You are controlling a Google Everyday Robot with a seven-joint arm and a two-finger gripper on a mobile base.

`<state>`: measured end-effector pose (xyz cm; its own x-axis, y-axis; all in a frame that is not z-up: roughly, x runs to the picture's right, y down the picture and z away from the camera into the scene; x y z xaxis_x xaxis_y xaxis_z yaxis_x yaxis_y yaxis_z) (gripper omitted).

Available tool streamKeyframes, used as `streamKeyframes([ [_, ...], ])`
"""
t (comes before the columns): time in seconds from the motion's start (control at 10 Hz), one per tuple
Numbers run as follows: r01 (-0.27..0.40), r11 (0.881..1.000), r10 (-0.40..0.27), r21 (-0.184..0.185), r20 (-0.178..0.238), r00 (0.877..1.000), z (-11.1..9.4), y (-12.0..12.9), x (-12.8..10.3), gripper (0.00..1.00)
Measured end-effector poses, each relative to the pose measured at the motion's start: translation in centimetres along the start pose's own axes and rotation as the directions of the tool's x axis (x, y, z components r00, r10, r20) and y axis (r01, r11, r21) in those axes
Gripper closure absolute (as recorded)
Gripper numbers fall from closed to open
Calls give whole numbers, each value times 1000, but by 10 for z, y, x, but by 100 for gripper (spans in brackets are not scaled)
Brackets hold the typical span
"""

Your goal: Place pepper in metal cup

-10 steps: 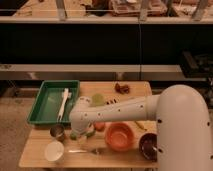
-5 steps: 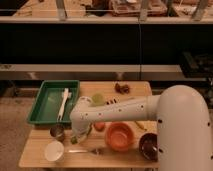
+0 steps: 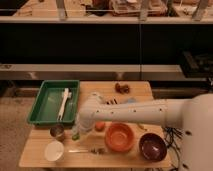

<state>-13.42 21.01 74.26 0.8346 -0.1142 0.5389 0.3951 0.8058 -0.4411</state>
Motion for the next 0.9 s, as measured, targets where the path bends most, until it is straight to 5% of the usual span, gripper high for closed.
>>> streamKeyframes([
  [0.2, 24, 997, -31, 69, 93, 995, -44, -6, -7, 94],
  [0.3, 48, 992, -68, 119, 173, 982, -76, -14, -18, 94],
  [0.4, 61, 988, -92, 145, 212, 973, -93, -20, -24, 94],
  [0.6, 78, 981, -122, 178, 255, 959, -115, -26, -32, 94],
  [0.9, 83, 980, -130, 183, 263, 956, -118, -27, -35, 94],
])
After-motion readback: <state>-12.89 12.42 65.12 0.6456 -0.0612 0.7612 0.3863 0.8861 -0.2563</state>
